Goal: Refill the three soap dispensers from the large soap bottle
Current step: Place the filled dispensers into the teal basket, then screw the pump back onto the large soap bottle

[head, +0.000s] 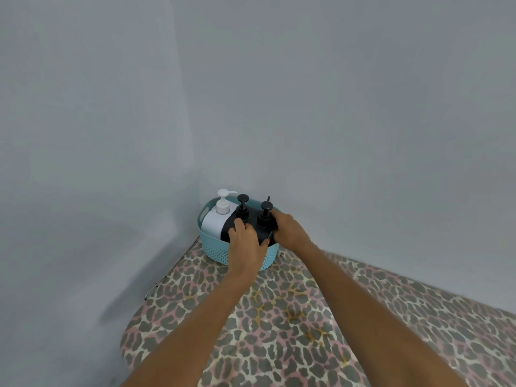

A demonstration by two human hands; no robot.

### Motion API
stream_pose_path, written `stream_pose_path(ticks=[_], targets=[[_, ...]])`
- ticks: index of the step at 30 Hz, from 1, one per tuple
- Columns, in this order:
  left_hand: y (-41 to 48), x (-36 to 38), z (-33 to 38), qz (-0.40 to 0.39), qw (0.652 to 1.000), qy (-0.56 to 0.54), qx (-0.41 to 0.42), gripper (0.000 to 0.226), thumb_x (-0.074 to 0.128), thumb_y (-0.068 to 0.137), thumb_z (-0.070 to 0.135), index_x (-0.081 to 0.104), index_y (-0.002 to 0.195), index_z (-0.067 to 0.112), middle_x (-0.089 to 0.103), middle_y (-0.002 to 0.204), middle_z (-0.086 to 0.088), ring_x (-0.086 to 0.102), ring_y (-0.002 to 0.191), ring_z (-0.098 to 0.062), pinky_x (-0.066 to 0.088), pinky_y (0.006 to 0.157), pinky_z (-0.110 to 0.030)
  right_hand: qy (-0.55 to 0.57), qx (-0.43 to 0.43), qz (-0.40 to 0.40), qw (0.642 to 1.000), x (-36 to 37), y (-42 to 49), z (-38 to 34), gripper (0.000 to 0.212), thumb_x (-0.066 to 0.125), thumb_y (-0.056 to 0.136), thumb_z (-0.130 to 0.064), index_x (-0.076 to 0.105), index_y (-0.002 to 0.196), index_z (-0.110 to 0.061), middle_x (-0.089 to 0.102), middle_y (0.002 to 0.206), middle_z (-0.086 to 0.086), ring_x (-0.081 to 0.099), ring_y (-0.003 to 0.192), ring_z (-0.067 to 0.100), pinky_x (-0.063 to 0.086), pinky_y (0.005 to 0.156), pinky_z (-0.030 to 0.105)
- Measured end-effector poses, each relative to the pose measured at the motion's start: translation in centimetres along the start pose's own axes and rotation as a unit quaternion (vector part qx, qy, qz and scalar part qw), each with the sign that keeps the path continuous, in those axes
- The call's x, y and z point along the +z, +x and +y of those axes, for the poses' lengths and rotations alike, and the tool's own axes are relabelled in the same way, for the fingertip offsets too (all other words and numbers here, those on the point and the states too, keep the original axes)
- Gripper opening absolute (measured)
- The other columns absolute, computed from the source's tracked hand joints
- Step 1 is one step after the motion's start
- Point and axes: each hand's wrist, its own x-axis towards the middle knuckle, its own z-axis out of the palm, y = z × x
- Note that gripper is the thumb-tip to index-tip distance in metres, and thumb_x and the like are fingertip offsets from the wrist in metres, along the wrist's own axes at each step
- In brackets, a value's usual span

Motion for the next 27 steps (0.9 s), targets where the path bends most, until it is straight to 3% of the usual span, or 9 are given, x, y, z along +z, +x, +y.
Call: stream_pose_path(ticks=[2,5,10,15,24,27], targets=[[-0.1,-0.1,0.0,-0.003,1.000,-0.005,-0.005,0.040,0.058,0.088,0.025,0.048,0.119,0.001,0.036,0.131,-0.015,0.041,0.115,-0.028,0.039,0.098,-0.032,0.027,-0.005,0.025,0.999,0.1,-0.9,0.6,0.052,0.042,0.082,0.007,0.047,0.131,-0.011,0.059,0.122,0.015,0.056,0.106,0.033,0.048,0.085,0.041],[-0.6,-0.3,0.5,-0.016,1.000,-0.026,-0.002,0.042,0.058,0.088,0.022,0.047,0.124,0.002,0.040,0.128,-0.016,0.044,0.114,-0.029,0.040,0.097,-0.034,0.039,-0.004,0.050,0.998,-0.6,-2.5,1.3,0.039,0.047,0.087,0.000,0.054,0.123,-0.010,0.061,0.121,0.011,0.056,0.106,0.027,0.046,0.082,0.032],[-2.1,-0.6,2.8,-0.028,0.993,-0.116,0.020,0.047,0.060,0.087,0.018,0.046,0.129,0.003,0.046,0.125,-0.017,0.049,0.114,-0.028,0.042,0.099,-0.035,0.051,0.004,0.095,0.994,-2.3,-5.8,2.3,0.030,0.053,0.089,-0.010,0.057,0.119,-0.010,0.059,0.124,0.005,0.052,0.117,0.021,0.041,0.099,0.033],[-4.6,-0.7,5.7,-0.035,0.979,-0.199,0.041,0.043,0.060,0.087,0.015,0.049,0.126,0.002,0.052,0.127,-0.014,0.050,0.117,-0.023,0.037,0.095,-0.023,0.044,0.009,0.149,0.988,-4.7,-10.4,3.4,0.027,0.058,0.088,-0.013,0.060,0.115,-0.010,0.062,0.118,0.005,0.055,0.111,0.019,0.044,0.094,0.029],[-10.8,1.0,11.9,-0.091,0.954,-0.264,0.110,0.042,0.061,0.086,0.015,0.051,0.126,0.005,0.053,0.130,-0.012,0.049,0.120,-0.021,0.037,0.099,-0.027,0.005,0.068,0.226,0.972,-8.6,-21.6,6.6,0.029,0.063,0.086,-0.019,0.060,0.114,-0.011,0.063,0.114,0.003,0.057,0.108,0.015,0.039,0.084,0.019],[-12.8,1.2,14.1,-0.116,0.940,-0.292,0.130,0.043,0.063,0.085,0.013,0.051,0.126,0.005,0.053,0.129,-0.012,0.050,0.120,-0.022,0.040,0.099,-0.029,-0.007,0.089,0.243,0.966,-9.7,-25.5,7.5,0.030,0.064,0.085,-0.019,0.061,0.113,-0.009,0.064,0.113,0.006,0.058,0.107,0.018,0.042,0.087,0.023]])
